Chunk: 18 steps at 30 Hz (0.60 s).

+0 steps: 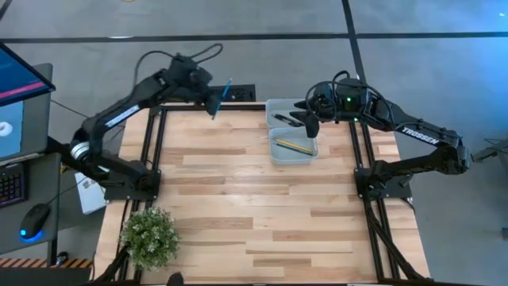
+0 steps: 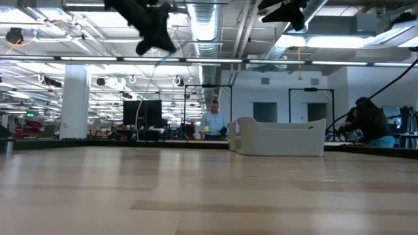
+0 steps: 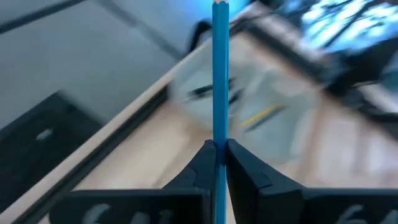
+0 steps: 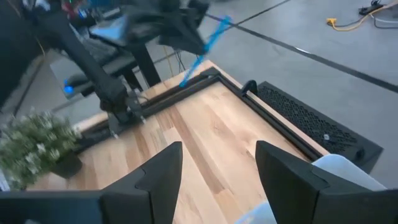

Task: Sort pens & pencils
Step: Put the blue pencil into the bottom bin

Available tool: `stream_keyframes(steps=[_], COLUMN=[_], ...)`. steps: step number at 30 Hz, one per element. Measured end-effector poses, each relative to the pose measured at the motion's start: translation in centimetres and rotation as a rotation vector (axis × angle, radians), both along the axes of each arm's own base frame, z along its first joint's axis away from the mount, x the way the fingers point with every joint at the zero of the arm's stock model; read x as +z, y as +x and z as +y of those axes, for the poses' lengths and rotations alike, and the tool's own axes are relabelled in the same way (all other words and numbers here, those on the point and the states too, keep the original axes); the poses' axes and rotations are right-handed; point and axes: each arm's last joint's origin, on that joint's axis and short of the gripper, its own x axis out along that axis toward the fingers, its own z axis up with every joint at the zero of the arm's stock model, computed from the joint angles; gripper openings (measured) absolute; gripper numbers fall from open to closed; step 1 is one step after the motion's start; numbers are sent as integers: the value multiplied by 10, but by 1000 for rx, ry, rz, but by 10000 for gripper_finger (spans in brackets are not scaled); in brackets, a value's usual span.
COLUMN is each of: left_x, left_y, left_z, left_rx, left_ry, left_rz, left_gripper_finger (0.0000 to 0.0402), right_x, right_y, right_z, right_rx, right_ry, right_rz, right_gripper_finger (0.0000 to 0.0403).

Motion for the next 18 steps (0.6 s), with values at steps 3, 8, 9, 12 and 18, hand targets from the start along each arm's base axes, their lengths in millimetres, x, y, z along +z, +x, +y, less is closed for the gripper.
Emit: stream_keyframes(steps=[3,8,9,12,18], left_x=[21,44,47,51,55], left_y=[-7,-6,-4,5,19], left_z=[-20,-51,-56,-70,-91], left_rx=[-75,-194,-215,-268,-331], left_ry=[17,42,48,46,67], left_rz=[-107,-244,-261,-298,-335], left_gripper_finger=[10,10,10,10,11], right_x=[2,10,12,16,15], right_y=[2,10,14,25,49], right_z=[-1,2,4,7,15], right_rx=[-13,5,14,34,88], right_ry=[30,19,21,38,56], right_rz=[-35,-140,-172,-257,-345], right_gripper_finger=[225,225,225,226,247])
